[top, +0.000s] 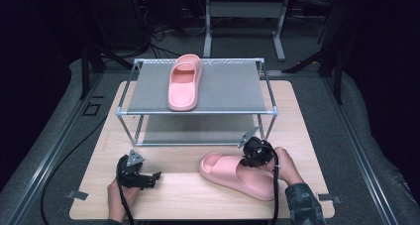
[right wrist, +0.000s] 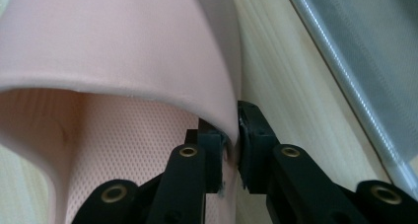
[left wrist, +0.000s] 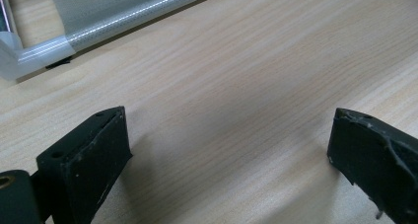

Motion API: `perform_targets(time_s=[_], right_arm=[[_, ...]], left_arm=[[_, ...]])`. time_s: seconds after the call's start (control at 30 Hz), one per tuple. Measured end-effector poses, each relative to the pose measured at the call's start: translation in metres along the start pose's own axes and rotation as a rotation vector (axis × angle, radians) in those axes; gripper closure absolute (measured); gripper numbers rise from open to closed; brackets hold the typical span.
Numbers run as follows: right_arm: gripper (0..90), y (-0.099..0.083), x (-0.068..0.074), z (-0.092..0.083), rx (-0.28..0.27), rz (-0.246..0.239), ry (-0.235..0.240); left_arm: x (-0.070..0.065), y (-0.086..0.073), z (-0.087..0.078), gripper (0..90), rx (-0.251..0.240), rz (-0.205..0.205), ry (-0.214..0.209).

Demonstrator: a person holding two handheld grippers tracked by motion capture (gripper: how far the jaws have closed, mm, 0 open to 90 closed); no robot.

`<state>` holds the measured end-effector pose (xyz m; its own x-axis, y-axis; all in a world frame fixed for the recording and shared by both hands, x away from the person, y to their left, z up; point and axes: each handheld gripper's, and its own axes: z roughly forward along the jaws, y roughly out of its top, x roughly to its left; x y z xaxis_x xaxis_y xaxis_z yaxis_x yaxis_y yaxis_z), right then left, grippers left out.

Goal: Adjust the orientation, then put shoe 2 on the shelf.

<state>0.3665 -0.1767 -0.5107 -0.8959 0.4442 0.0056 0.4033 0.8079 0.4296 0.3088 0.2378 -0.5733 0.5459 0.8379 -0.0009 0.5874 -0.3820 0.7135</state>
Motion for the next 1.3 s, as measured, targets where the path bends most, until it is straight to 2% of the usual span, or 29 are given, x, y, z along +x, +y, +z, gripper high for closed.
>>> perform_targets(time_s=[0.07,0.1,0.33,0.37,0.53,0.57,0.6,0.73,1.3], right_arm=[[83.2,0.002,-0.004,0.002,-0.015,-0.012,-0.002],[83.2,0.002,-0.005,0.003,-0.015,-0.014,0.029],[83.6,0.012,-0.009,0.007,-0.013,-0.103,-0.002],[83.6,0.013,-0.010,0.007,-0.011,-0.101,0.017],[83.5,0.022,-0.009,0.002,-0.022,-0.133,0.004],[83.5,0.023,-0.008,0.000,-0.025,-0.140,-0.014],[83.5,0.025,-0.008,-0.001,-0.032,-0.143,0.006],[83.4,0.032,-0.007,-0.008,-0.037,-0.172,-0.014],[83.2,0.053,-0.003,-0.034,-0.050,-0.211,-0.027]], left_arm=[[0.000,0.000,0.000,2.3,0.000,0.000,0.000],[0.000,0.000,0.000,2.3,0.001,0.001,0.000],[0.000,0.000,0.000,2.3,0.001,0.000,0.000],[0.000,0.000,0.000,2.3,0.001,0.000,0.000],[0.000,0.000,0.000,2.3,0.001,0.000,0.000],[0.000,0.000,0.000,2.3,0.000,0.000,0.000],[0.000,0.000,0.000,2.3,0.000,0.000,0.000],[0.000,0.000,0.000,2.3,0.000,0.000,0.000],[0.000,0.000,0.000,2.3,-0.002,-0.003,0.000]])
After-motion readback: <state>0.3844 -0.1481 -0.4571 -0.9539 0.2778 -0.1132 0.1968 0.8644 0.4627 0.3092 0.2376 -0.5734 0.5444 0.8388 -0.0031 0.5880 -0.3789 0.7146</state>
